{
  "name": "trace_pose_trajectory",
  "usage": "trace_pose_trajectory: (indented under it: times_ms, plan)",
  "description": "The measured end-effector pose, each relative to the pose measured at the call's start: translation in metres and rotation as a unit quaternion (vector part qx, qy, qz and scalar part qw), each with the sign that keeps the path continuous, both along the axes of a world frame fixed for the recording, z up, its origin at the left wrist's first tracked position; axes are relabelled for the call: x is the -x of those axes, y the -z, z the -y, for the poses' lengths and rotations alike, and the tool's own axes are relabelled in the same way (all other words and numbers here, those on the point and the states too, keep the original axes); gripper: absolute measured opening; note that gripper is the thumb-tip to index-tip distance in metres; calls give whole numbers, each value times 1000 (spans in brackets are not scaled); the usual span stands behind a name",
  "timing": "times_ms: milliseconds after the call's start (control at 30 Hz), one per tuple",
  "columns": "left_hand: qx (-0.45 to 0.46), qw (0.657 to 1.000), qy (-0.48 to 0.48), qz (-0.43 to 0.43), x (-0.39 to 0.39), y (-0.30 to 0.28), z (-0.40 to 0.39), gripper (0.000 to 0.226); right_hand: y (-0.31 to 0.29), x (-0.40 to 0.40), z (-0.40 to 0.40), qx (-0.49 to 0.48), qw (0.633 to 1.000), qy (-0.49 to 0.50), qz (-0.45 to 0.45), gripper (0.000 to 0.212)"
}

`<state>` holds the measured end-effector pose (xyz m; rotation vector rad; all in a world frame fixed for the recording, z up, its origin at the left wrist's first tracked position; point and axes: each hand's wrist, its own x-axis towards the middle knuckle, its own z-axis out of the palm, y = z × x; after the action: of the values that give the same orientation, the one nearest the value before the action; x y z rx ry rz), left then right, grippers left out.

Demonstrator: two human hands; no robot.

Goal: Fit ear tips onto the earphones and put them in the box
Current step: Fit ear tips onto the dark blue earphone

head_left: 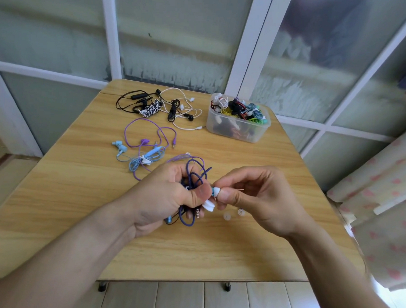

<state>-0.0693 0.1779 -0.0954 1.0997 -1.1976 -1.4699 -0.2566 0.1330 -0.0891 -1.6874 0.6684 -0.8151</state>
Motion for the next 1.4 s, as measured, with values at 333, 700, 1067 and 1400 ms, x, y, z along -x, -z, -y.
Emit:
trace_pose_trajectory:
  times_ms: [333,700,1067,1400]
  plan:
    - [-75,993,-37,-88,9,5,4,14,3,-1,3,249,962,93,-56,11]
    - [-8,991,-98,-95,12,11,8,27,0,-1,0,97,989,113,-14,12]
    - [57,996,-63,-11,7,7,5,20,-2,3,2,45,995,84,2,20]
    - [71,994,2,77,4,6,2,17,-5,8,1,-29,999,6,-38,15]
